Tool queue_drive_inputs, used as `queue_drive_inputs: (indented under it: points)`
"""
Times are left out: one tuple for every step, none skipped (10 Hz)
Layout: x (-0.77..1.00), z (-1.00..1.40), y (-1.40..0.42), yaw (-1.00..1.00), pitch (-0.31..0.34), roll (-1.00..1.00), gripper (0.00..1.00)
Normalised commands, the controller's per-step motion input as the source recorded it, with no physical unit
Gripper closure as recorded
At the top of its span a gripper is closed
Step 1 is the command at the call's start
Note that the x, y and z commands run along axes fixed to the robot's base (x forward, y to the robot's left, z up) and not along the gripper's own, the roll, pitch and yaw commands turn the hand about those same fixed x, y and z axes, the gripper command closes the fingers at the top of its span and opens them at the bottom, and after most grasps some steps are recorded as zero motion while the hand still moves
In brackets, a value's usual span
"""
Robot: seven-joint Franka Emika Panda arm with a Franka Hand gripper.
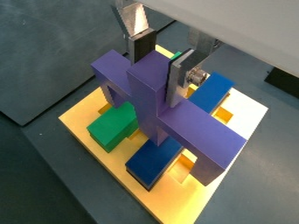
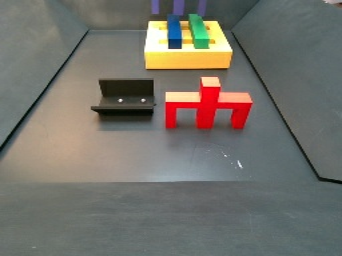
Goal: Pick up the purple object. Move up. Place the purple object on the fixture. Regrasp the purple object. Move to above the board. Insert the purple object.
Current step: Insert the purple object.
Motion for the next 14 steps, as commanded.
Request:
queue_drive_inputs:
  points:
    - [-0.28, -0.02, 0.0, 0.01, -0.094, 0.06, 1.0]
    - [-0.15, -0.09, 0.0, 0.07, -0.091, 0.0, 1.0]
    - [-0.12, -0.19, 0.0, 0.08, -0.09, 0.0, 1.0]
    - [-0.09, -0.2, 0.0, 0.17, -0.14, -0.04, 1.0]
    - [0.0, -0.21, 0.0, 0.25, -0.14, -0.05, 1.0]
    - [0.0, -0.17, 0.0, 0.25, -0.124, -0.05, 1.0]
    - [0.0, -0.13, 0.0, 0.22, -0.103, -0.04, 1.0]
    - [0.0, -0.15, 0.0, 0.21, -0.063, 0.0, 1.0]
    - [0.0, -0.15, 0.0, 0.22, -0.033, 0.02, 1.0]
    - [-0.09, -0.01, 0.0, 0.11, -0.013, 0.0, 1.0]
    - [-0.15, 0.0, 0.0, 0.06, -0.011, 0.0, 1.0]
    - [-0.1, 0.0, 0.0, 0.03, -0.036, 0.0, 1.0]
    - [-0.07, -0.03, 0.0, 0.0, -0.053, 0.0, 1.0]
    - [0.0, -0.06, 0.0, 0.0, -0.017, 0.0, 1.0]
